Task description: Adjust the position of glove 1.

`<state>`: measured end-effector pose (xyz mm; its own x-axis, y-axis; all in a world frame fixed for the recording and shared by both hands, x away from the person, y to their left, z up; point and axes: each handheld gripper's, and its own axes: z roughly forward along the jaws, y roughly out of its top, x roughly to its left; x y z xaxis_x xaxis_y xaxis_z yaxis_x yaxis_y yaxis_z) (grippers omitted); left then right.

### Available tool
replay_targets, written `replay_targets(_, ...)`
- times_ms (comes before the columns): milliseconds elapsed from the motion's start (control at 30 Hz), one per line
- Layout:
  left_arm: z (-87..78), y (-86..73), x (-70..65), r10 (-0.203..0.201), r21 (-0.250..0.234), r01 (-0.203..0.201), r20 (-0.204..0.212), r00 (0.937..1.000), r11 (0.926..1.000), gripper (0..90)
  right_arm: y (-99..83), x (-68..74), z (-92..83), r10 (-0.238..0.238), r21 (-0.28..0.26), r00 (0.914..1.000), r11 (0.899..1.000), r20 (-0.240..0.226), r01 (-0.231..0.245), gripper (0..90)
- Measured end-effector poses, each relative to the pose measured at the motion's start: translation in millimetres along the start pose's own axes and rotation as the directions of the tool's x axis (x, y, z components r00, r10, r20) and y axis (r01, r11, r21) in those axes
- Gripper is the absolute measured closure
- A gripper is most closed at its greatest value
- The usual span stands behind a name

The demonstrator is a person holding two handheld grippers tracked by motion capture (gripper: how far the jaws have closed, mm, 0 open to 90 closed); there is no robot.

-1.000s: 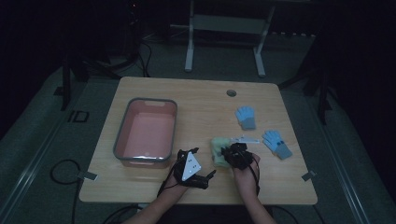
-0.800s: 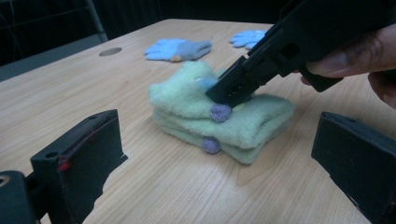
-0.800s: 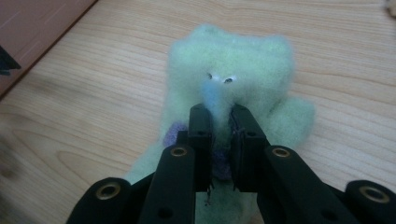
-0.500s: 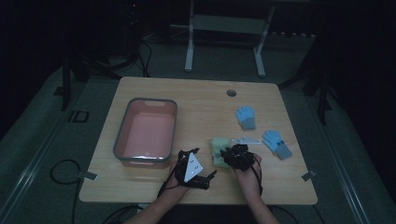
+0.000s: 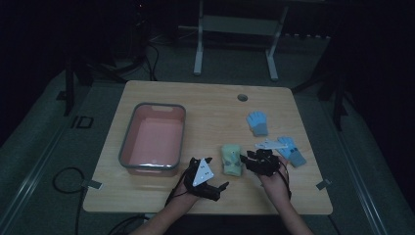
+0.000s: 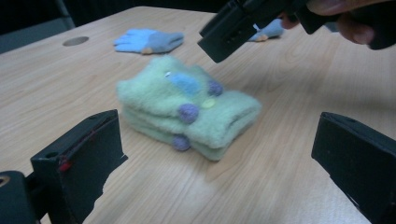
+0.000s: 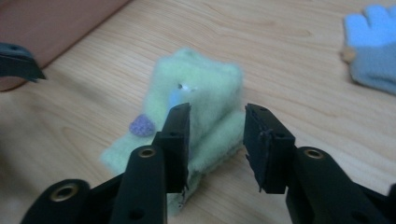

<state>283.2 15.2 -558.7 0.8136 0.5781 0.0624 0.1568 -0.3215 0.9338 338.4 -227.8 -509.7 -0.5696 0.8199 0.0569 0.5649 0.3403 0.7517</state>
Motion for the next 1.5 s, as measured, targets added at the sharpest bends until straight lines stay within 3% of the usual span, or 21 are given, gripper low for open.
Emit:
replay_targets(67, 0.0, 0.0, 0.0, 0.0, 0.0, 0.0, 0.0, 1.0, 1.0, 2.1, 0.8, -2.5, -1.0, -0.016, -0.002, 0.9998, 1.0, -0.008, 0.016, 59.8)
replay_targets(133, 1.7, 3.3, -0.2, -0.003, 0.009, 0.003, 0.032, 0.9995, 1.0, 2.1, 3.4, -10.8, -3.2, -0.051, -0.005, 0.998, 0.999, -0.037, 0.051, 59.1)
replay_targets(333, 5.2, 8.3, -1.2, 0.029, 0.016, -0.03, 0.059, 0.9979, 0.9994, 2.2, 6.3, -25.7, -2.0, -0.092, -0.008, 0.9931, 0.996, -0.073, 0.092, 58.7)
replay_targets(467, 13.4, 12.4, -4.3, 0.082, 0.023, -0.084, 0.082, 0.9933, 0.9962, 6.7, 7.3, -31.0, 1.9, -0.082, -0.023, 0.9925, 0.997, -0.091, 0.08, 58.3)
replay_targets(533, 19.5, 14.8, -6.3, 0.109, 0.034, -0.113, 0.112, 0.9878, 0.993, 7.8, 8.4, -32.2, 5.1, -0.089, -0.026, 0.9906, 0.996, -0.104, 0.087, 57.4)
replay_targets(633, 30.3, 17.0, -7.5, 0.146, 0.065, -0.156, 0.137, 0.9797, 0.9856, 14.7, 12.0, -33.3, 10.9, -0.098, -0.026, 0.9877, 0.995, -0.122, 0.095, 56.1)
replay_targets(767, 43.7, 17.8, -7.5, 0.197, 0.106, -0.214, 0.156, 0.968, 0.971, 21.1, 20.3, -34.4, 18.1, -0.065, -0.019, 0.9901, 0.998, -0.125, 0.063, 54.8)
replay_targets(900, 55.8, 19.5, -2.9, 0.238, 0.165, -0.263, 0.155, 0.9587, 0.9507, 26.6, 25.3, -31.9, 31.3, -0.048, 0.009, 0.9888, 0.999, -0.141, 0.05, 49.3)
replay_targets(967, 60.4, 19.6, 1.3, 0.253, 0.191, -0.286, 0.179, 0.9506, 0.9389, 32.7, 25.5, -30.1, 39.4, -0.044, 0.022, 0.9876, 0.999, -0.151, 0.048, 47.4)
replay_targets(1067, 65.2, 19.8, 4.9, 0.267, 0.216, -0.307, 0.193, 0.9441, 0.9269, 38.6, 22.3, -30.1, 53.5, -0.038, 0.065, 0.988, 0.997, -0.15, 0.048, 44.0)
replay_targets(1167, 69.6, 18.3, 7.0, 0.297, 0.235, -0.34, 0.203, 0.9332, 0.9105, 41.0, 17.5, -32.0, 63.6, -0.018, 0.111, 0.9869, 0.993, -0.16, 0.036, 39.4)
replay_targets(1233, 71.0, 18.4, 7.6, 0.303, 0.245, -0.346, 0.198, 0.9324, 0.9057, 44.8, 15.4, -33.1, 66.7, -0.007, 0.133, 0.9859, 0.991, -0.167, 0.03, 39.3)
replay_targets(1300, 71.3, 19.8, 8.9, 0.309, 0.257, -0.351, 0.187, 0.9323, 0.9007, 51.6, 14.8, -34.5, 67.7, 0.008, 0.149, 0.9789, 0.989, -0.204, 0.023, 50.0)
replay_targets(1367, 71.5, 21.2, 11.5, 0.301, 0.264, -0.344, 0.19, 0.9343, 0.9011, 58.5, 14.7, -34.5, 68.2, 0.027, 0.161, 0.9733, 0.987, -0.228, 0.01, 57.0)
replay_targets(1467, 70.5, 24.5, 13.6, 0.291, 0.268, -0.336, 0.192, 0.9371, 0.903, 68.0, 16.2, -32.1, 66.1, 0.005, 0.161, 0.9728, 0.986, -0.231, 0.033, 68.3)
replay_targets(1500, 69.9, 25.4, 13.1, 0.292, 0.268, -0.335, 0.188, 0.9377, 0.9031, 70.3, 16.7, -30.1, 64.0, -0.025, 0.149, 0.9746, 0.987, -0.222, 0.06, 71.0)
